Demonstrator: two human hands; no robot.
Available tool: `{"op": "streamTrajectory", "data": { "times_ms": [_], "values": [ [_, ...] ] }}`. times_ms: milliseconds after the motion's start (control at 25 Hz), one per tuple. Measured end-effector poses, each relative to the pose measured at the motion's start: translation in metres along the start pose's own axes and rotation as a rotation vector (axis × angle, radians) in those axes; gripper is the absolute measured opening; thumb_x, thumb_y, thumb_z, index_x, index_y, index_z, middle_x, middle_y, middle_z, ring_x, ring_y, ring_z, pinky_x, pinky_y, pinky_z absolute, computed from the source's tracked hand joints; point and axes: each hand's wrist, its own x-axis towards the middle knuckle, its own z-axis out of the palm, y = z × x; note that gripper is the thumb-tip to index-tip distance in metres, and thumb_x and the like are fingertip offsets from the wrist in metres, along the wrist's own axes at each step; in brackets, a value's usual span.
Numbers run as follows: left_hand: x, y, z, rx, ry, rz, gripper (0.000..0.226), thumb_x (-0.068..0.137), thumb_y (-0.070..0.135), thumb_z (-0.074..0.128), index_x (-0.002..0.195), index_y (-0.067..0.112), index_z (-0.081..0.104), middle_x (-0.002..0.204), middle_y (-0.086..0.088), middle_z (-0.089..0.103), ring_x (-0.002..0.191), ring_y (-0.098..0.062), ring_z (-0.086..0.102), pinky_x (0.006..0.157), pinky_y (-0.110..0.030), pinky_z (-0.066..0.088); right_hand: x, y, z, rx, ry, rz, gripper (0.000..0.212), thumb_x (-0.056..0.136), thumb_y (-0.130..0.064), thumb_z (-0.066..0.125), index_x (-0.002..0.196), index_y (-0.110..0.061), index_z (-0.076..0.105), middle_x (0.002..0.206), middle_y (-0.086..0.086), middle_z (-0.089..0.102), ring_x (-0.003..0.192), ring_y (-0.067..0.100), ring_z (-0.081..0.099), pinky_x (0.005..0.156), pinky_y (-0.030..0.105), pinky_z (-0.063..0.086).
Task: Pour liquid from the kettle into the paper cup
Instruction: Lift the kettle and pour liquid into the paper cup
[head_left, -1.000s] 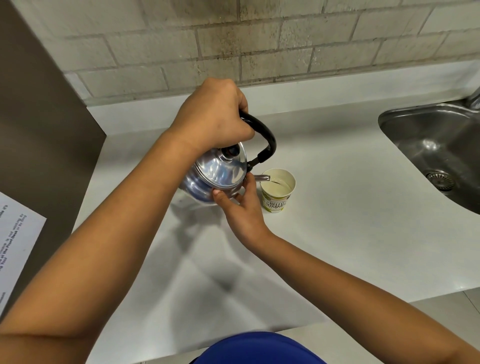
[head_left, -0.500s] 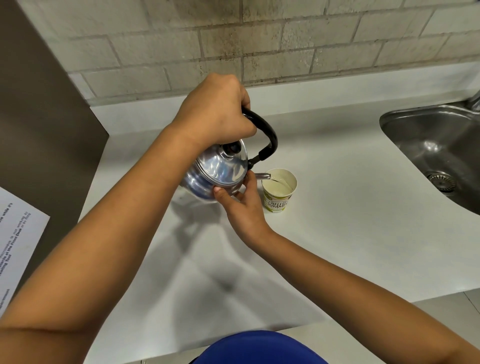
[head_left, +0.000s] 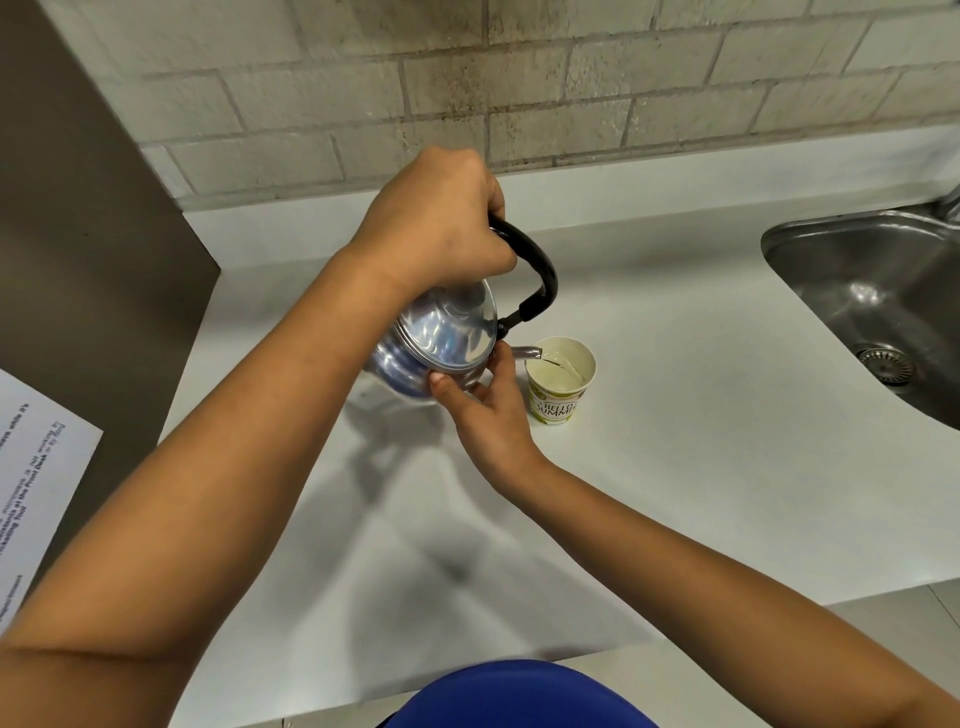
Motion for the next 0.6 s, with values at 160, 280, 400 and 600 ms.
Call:
{"op": "streamTrajectory", "data": {
  "times_ms": [160, 280, 400, 600],
  "values": [
    [0.0004, 0.0005, 0.0003, 0.006, 0.003, 0.001, 0.002, 0.063, 0.019, 0.066, 0.062, 0.019, 0.064, 0.051, 0.002, 0.048, 0.048, -0.013, 0.045, 0.042, -0.019, 0.030, 0.0009, 0.0008, 0.0010, -0.002, -0.001, 0.002, 0.080, 0.067, -0.028, 0.065, 0.137, -0.018, 0.029, 0.138, 0.012, 0.049, 0.123, 0.026, 0.052, 0.109, 0.048, 0.039],
    [0.0014, 0.0009, -0.0002, 0.016, 0.003, 0.012, 0.001, 0.064, 0.018, 0.066, 0.064, 0.019, 0.065, 0.051, 0.002, 0.048, 0.048, -0.012, 0.046, 0.042, -0.019, 0.030, 0.0018, 0.0009, 0.0012, 0.004, 0.005, 0.001, 0.080, 0.066, -0.028, 0.065, 0.138, -0.017, 0.029, 0.138, 0.013, 0.049, 0.125, 0.026, 0.051, 0.110, 0.048, 0.038],
    [0.0020, 0.0013, -0.0001, 0.017, 0.001, 0.012, 0.001, 0.064, 0.018, 0.066, 0.064, 0.019, 0.065, 0.052, 0.002, 0.049, 0.049, -0.013, 0.047, 0.042, -0.019, 0.030, 0.0027, 0.0006, 0.0006, 0.006, 0.004, -0.004, 0.078, 0.067, -0.027, 0.065, 0.136, -0.017, 0.030, 0.137, 0.013, 0.050, 0.124, 0.026, 0.052, 0.109, 0.048, 0.039],
    [0.0017, 0.0015, 0.0008, 0.031, -0.002, 0.026, 0.003, 0.064, 0.018, 0.065, 0.063, 0.020, 0.064, 0.052, 0.003, 0.048, 0.048, -0.012, 0.045, 0.042, -0.019, 0.027, 0.0019, 0.0006, 0.0014, 0.007, 0.002, 0.005, 0.078, 0.067, -0.028, 0.065, 0.136, -0.017, 0.031, 0.138, 0.012, 0.050, 0.124, 0.026, 0.052, 0.109, 0.048, 0.039]
  ]
}}
